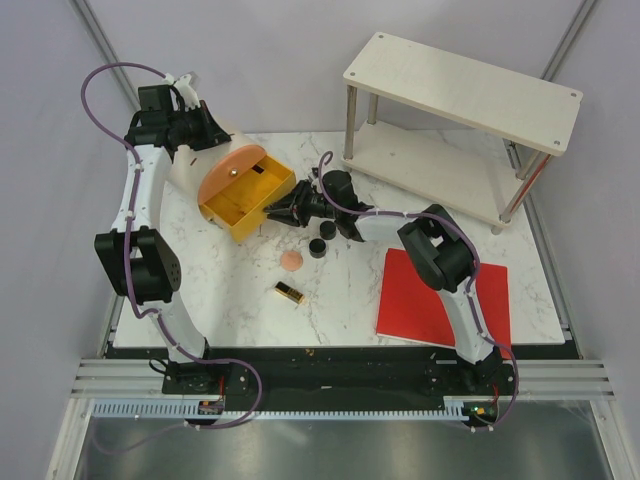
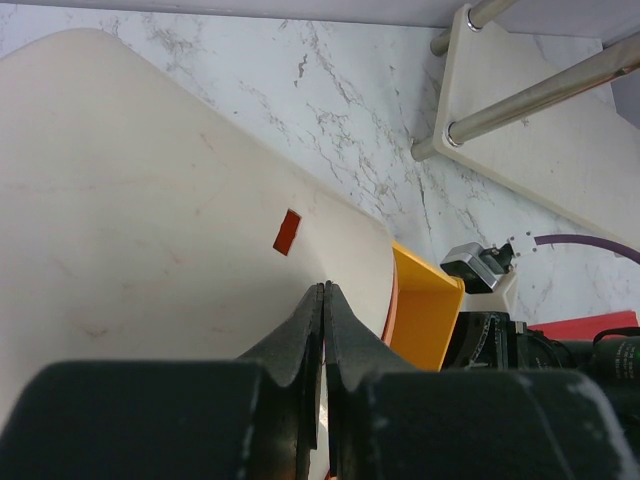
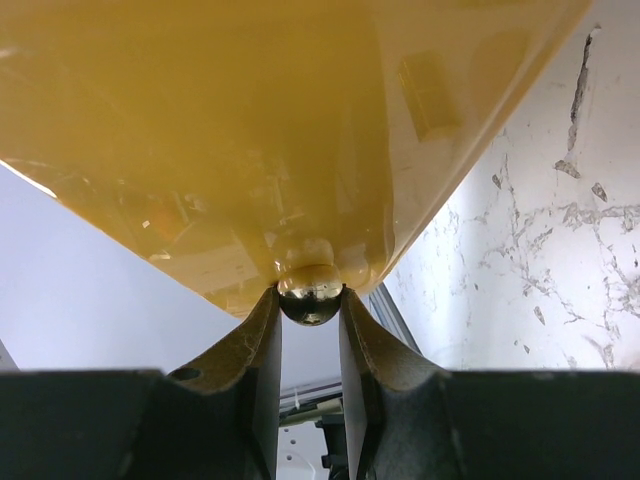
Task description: Organize the makeup
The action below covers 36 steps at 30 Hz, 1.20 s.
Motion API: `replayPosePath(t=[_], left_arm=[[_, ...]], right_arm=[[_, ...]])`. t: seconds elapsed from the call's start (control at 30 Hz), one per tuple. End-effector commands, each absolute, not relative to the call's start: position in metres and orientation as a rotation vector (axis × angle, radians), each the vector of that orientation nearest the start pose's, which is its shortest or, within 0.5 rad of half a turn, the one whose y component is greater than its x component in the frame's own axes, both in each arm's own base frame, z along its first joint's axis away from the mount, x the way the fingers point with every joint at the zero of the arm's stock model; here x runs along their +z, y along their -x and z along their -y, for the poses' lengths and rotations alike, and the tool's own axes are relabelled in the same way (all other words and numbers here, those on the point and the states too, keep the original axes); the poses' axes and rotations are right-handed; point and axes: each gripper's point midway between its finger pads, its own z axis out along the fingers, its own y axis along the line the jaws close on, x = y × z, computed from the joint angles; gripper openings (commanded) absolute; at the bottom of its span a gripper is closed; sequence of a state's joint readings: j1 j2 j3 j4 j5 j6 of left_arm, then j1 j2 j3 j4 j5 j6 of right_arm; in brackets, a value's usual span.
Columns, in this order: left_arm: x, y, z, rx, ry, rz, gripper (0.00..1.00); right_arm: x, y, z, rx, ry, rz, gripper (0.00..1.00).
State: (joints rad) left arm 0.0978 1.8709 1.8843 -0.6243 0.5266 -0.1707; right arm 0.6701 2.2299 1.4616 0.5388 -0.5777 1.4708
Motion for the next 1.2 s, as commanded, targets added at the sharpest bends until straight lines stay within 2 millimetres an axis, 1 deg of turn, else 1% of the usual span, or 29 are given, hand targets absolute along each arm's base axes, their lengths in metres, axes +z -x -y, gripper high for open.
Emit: replayPosePath(t=[0.0,0.03,0.07,0.1,0.13,0.17,0.2,0.23,0.33,0.43,0.47,0.53,0.57,0.6,0.67,0.73,0.77,0.8,0.87,0.97,1.03,1.07,1.1,1.17], left_arm=[[0.193,-0.474,0.031,-0.589,0.137,-2.447,0.09],[0.193,-0.474,0.031,-0.588,0.136,-2.446,0.09],[0.194,-0.474,0.031,-0.588,0.136,-2.444,0.10],[0.193,-0.475,0.031,-0.588,0.136,-2.444,0.10],[0.194,-0.474,0.030,-0.586,0.136,-2.444,0.11],[0.194,-0.475,0.031,-0.587,0.135,-2.445,0.11],[0.194,-0.474,0.031,-0.588,0.136,-2.444,0.12],[0.194,-0.474,0.031,-0.586,0.136,-2.444,0.12],[0.193,-0.473,0.030,-0.584,0.136,-2.446,0.13],[0.192,-0.473,0.030,-0.584,0.137,-2.449,0.15],[0.193,-0.474,0.030,-0.586,0.135,-2.446,0.15],[0.193,-0.474,0.031,-0.588,0.133,-2.446,0.15],[0.193,-0.473,0.031,-0.588,0.135,-2.447,0.16],[0.194,-0.473,0.031,-0.588,0.134,-2.446,0.16],[0.193,-0.473,0.031,-0.588,0.135,-2.447,0.16],[0.192,-0.473,0.031,-0.588,0.136,-2.450,0.16],[0.193,-0.473,0.031,-0.590,0.134,-2.447,0.16],[0.192,-0.473,0.031,-0.590,0.135,-2.450,0.16],[0.191,-0.472,0.031,-0.589,0.137,-2.451,0.17],[0.192,-0.472,0.031,-0.590,0.135,-2.450,0.17],[0.190,-0.472,0.030,-0.589,0.140,-2.454,0.17],[0.190,-0.472,0.030,-0.589,0.140,-2.454,0.17],[0.190,-0.473,0.031,-0.591,0.137,-2.452,0.17],[0.190,-0.473,0.031,-0.590,0.135,-2.452,0.18]], right_arm=[[0.150,-0.363,-0.467,1.934,-0.349,-2.318,0.08],[0.147,-0.361,-0.466,1.943,-0.356,-2.324,0.10],[0.149,-0.358,-0.466,1.962,-0.345,-2.325,0.12],[0.148,-0.357,-0.466,1.972,-0.354,-2.334,0.16],[0.146,-0.356,-0.466,1.978,-0.356,-2.342,0.23],[0.145,-0.355,-0.466,1.983,-0.360,-2.348,0.25],[0.142,-0.354,-0.465,1.978,-0.370,-2.370,0.27],[0.140,-0.352,-0.464,1.974,-0.376,-2.381,0.32],[0.137,-0.350,-0.458,1.929,-0.387,-2.411,0.42],[0.138,-0.349,-0.454,1.905,-0.380,-2.427,0.43],[0.135,-0.348,-0.453,1.889,-0.387,-2.441,0.44],[0.138,-0.350,-0.451,1.872,-0.367,-2.435,0.45],[0.135,-0.348,-0.450,1.847,-0.374,-2.463,0.46],[0.139,-0.349,-0.450,1.836,-0.364,-2.462,0.46],[0.135,-0.347,-0.446,1.771,-0.344,-2.500,0.47],[0.138,-0.351,-0.442,1.738,-0.341,-2.495,0.47],[0.132,-0.351,-0.438,1.683,-0.349,-2.514,0.47],[0.137,-0.355,-0.433,1.664,-0.348,-2.500,0.47],[0.135,-0.360,-0.422,1.576,-0.349,-2.507,0.47],[0.137,-0.377,-0.403,1.473,-0.386,-2.500,0.47],[0.147,-0.388,-0.398,1.424,-0.350,-2.470,0.48],[0.147,-0.395,-0.392,1.379,-0.361,-2.467,0.48],[0.162,-0.406,-0.393,1.362,-0.287,-2.418,0.49],[0.170,-0.418,-0.385,1.293,-0.256,-2.406,0.50]])
